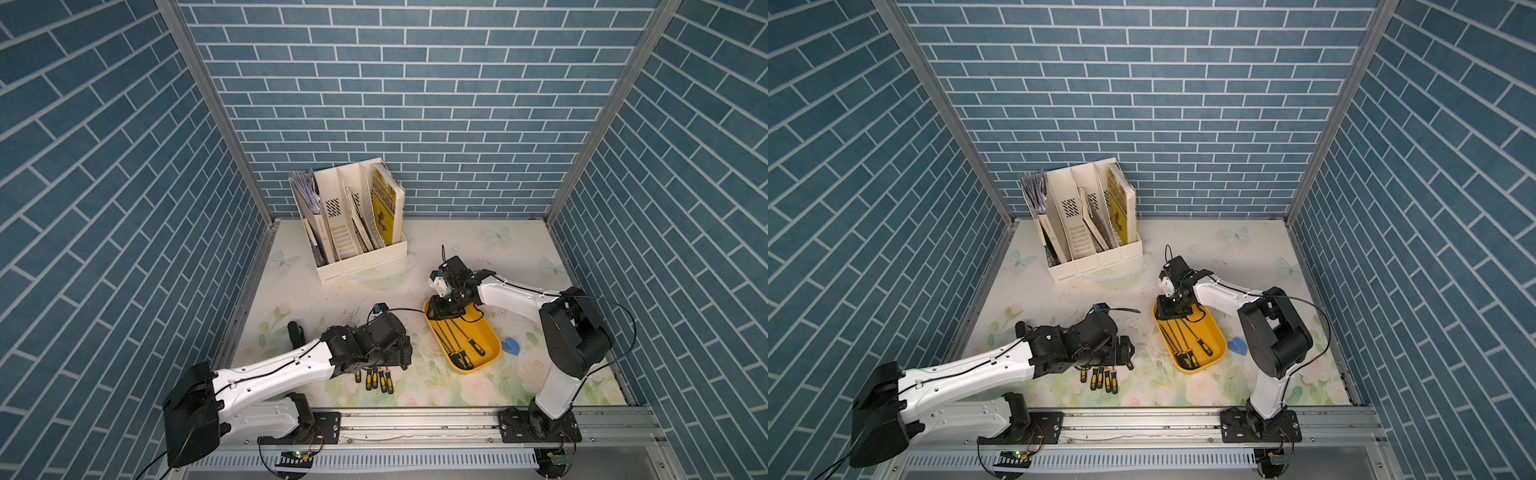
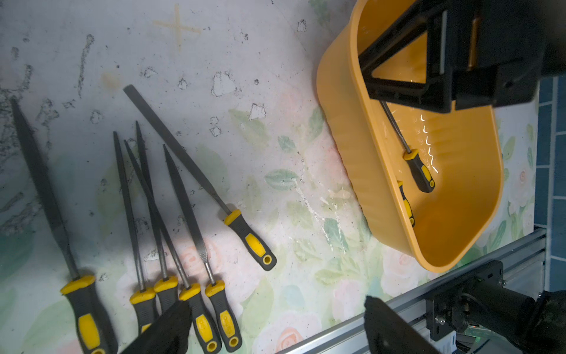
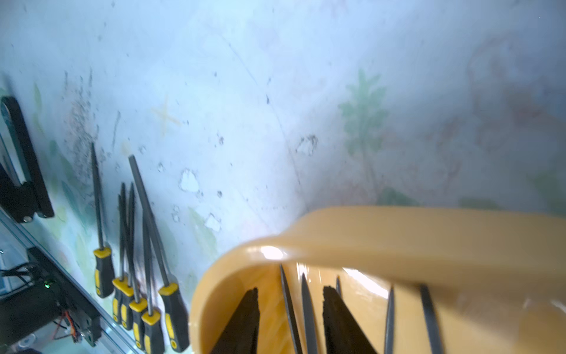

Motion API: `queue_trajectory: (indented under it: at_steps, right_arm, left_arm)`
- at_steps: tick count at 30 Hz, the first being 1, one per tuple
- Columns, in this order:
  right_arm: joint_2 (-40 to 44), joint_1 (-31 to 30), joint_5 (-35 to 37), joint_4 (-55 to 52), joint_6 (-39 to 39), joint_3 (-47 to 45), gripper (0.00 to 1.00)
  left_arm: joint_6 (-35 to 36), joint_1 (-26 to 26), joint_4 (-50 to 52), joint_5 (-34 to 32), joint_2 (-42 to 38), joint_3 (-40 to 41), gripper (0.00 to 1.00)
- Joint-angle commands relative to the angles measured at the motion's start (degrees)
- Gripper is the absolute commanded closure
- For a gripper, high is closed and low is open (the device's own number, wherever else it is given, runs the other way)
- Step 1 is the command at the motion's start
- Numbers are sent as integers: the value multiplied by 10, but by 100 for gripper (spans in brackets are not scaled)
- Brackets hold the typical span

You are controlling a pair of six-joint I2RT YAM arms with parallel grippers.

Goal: Put the file tool into the storage box
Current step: Adjust the storage box at the center of the board.

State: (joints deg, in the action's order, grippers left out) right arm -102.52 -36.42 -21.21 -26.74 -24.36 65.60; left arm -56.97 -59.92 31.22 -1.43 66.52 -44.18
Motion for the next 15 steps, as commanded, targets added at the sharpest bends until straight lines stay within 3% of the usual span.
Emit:
queue_trajectory:
  at_steps: [1,8,15]
  right_arm:
    - [-13,10,-15,27,-46,19,62]
    - [-25,49,1,50,-74,21,62]
    - [-25,85,-9,70,-90,19,62]
  left_arm:
    - [0,2,5,-2,6,4,7]
    - [-1,0,-6,1,28,-3,7]
    - [-17,-16,-2,3,101,-40,7]
